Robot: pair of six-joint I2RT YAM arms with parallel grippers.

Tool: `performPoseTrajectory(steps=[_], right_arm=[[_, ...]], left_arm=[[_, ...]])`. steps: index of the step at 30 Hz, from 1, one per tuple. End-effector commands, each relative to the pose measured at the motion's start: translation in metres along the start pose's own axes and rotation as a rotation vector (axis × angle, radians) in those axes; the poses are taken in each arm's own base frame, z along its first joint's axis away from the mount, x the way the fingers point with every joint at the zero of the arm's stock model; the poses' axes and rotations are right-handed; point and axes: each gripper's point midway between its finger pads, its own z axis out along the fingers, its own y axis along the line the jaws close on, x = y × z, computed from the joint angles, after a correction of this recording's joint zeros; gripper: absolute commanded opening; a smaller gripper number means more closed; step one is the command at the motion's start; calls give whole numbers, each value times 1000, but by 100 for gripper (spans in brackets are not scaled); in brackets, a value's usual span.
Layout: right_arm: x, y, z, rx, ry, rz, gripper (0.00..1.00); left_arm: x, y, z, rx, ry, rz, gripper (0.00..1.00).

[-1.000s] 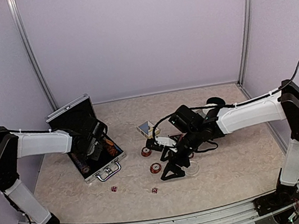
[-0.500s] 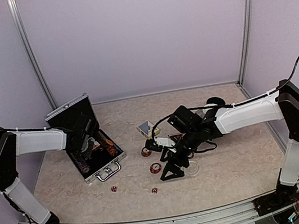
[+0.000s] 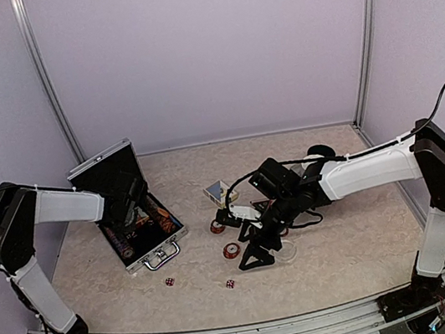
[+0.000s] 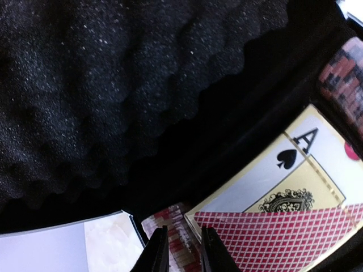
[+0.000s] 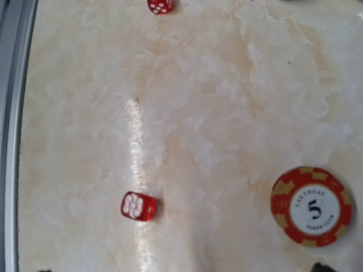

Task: Pack up texas hold em set
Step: Adjust the poker case in the slot.

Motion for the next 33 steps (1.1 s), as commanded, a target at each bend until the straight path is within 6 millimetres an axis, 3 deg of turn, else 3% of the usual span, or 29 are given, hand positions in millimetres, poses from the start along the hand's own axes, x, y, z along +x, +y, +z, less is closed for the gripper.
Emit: performPoseTrajectory(steps=[1,12,22,33], right_arm=[[0,2,5,-4,16,-8,99],[3,-1,7,3,30,-3,99],[7,-2,12,0,45,3,99],[8,-2,14,0,52,5,99]], left_arm=[[-10,7,5,-29,-20,-46,22],[-11,-1,1,4,-27,-44,22],[-22,10,-36,37,-128,-136,24],[3,11,-20,-37,-17,-40,24]])
